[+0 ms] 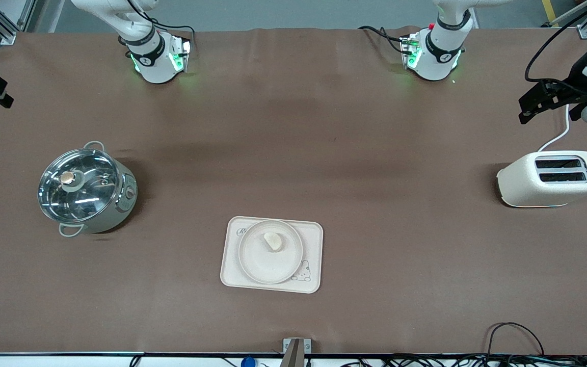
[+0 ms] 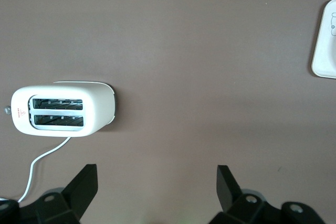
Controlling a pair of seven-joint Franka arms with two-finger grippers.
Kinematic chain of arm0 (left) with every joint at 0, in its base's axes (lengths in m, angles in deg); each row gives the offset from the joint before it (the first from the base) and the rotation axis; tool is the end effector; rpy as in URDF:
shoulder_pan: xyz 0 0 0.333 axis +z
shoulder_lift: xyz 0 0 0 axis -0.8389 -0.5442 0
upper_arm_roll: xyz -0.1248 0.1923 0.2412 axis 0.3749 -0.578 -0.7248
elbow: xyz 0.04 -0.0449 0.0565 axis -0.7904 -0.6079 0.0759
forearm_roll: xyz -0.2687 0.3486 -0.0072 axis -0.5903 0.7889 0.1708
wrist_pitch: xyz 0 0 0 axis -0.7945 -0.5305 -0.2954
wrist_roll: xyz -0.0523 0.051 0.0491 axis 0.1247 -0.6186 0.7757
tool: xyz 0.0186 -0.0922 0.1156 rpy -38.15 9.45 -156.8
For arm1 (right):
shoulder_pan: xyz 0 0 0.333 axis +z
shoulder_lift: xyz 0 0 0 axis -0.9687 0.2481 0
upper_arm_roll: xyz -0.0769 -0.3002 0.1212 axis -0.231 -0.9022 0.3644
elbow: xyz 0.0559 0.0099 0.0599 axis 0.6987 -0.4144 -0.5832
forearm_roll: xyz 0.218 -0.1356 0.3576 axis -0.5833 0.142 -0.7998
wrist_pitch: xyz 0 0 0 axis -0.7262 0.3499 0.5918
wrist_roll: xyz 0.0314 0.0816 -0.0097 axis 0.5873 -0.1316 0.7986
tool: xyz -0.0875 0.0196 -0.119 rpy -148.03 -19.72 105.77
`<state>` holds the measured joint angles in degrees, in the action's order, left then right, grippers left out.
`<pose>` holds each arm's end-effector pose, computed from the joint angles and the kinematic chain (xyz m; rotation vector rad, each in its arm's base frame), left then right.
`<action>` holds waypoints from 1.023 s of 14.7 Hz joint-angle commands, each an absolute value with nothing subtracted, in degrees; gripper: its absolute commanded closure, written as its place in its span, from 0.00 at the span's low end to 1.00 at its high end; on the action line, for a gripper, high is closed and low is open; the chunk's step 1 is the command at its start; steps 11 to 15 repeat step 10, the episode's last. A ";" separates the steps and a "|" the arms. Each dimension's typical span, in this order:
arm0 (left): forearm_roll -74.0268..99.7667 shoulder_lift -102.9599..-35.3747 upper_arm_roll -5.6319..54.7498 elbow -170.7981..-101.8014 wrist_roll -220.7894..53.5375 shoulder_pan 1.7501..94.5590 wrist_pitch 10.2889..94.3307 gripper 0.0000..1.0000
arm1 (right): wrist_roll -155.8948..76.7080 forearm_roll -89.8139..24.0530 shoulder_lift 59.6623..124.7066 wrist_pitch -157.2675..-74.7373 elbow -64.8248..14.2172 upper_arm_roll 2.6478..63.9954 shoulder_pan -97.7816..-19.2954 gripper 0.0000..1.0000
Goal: Place bun in plate and plate on tray
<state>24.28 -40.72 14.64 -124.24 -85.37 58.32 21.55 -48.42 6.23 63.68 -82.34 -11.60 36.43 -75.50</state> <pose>0.5770 -0.0666 0.6451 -3.0956 -0.0372 -0.0492 0.5566 -0.0287 0.6808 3.1029 -0.1719 0.0438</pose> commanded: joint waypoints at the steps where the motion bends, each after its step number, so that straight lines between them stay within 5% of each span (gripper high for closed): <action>1: 23.36 -40.82 15.20 -123.34 -84.56 58.35 20.14 0.00 | -48.05 3.45 61.07 -84.23 -14.96 37.36 -77.56 0.00; 15: 21.07 -40.82 15.37 -123.25 -84.91 58.26 17.76 0.00 | -45.42 3.09 60.99 -84.50 -15.31 36.22 -75.99 0.00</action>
